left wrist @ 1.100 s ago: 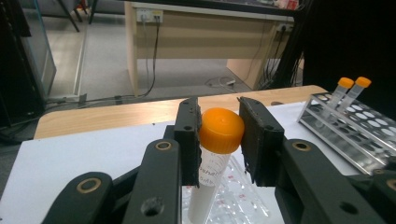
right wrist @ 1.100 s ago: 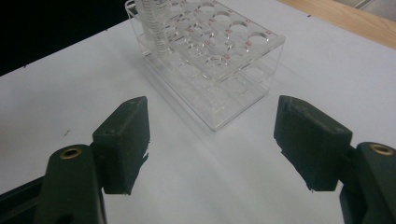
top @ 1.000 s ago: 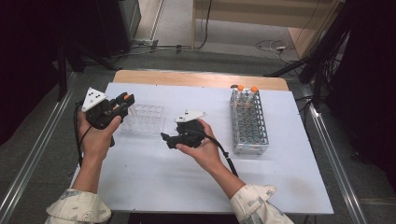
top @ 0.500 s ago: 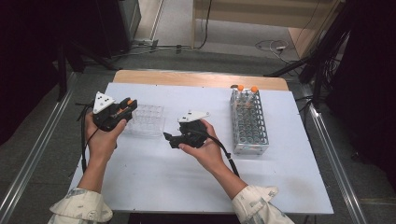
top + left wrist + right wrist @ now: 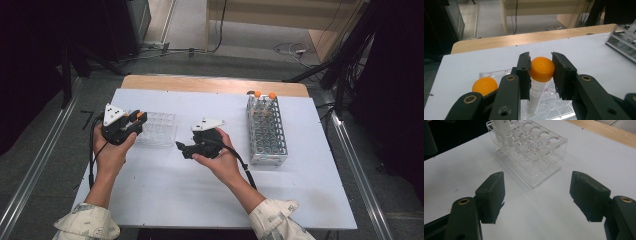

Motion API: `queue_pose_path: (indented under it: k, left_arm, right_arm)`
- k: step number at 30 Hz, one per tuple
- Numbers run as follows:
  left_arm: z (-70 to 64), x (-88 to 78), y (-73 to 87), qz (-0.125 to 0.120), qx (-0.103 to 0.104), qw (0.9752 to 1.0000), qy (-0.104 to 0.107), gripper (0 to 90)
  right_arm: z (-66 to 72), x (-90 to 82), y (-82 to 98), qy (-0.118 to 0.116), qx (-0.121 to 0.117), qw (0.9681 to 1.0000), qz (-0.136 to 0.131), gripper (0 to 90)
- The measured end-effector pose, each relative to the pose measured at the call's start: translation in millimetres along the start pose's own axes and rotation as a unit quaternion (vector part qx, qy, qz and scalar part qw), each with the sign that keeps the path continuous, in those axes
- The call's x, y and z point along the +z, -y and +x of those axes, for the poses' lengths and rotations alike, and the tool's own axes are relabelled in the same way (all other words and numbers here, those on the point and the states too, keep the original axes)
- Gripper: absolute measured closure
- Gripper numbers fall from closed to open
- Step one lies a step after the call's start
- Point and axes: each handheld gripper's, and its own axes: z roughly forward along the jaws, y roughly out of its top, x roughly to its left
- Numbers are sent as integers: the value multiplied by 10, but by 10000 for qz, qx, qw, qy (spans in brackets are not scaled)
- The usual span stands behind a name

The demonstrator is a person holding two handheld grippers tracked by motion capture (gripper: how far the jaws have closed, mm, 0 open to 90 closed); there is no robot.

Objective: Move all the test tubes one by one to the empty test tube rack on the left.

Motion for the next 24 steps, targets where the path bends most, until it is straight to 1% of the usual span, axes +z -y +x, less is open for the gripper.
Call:
queue_pose_path:
  k: [3,8,11,14,17,19,22,24]
  left_arm:
    - [-11,3,-3,-18,4,10000,17,610]
    - [-29,-7,-16,-43,-67,9999,127,499]
    - [-48,-31,-48,-100,-126,9997,209,424]
    - [-87,-66,-89,-178,-154,9995,202,383]
    - [-136,-96,-130,-222,-148,9994,233,329]
    - [-167,-106,-148,-190,-195,9990,345,312]
    - [-216,-102,-154,-144,-220,9987,443,279]
    - [-241,-96,-154,-98,-227,9984,502,258]
  right_arm:
    - [2,2,1,3,-3,10000,10,271]
    - [0,-1,-2,5,9,10000,-8,271]
    - [-15,-21,-7,38,12,10000,-36,271]
    - [-57,-66,-19,146,27,9998,-133,277]
    - [-132,-124,-37,321,61,9991,-253,279]
    - [-203,-170,-49,403,125,9987,-290,279]
    - [-326,-263,-65,548,212,9975,-385,279]
    - [-415,-341,-71,692,256,9962,-457,279]
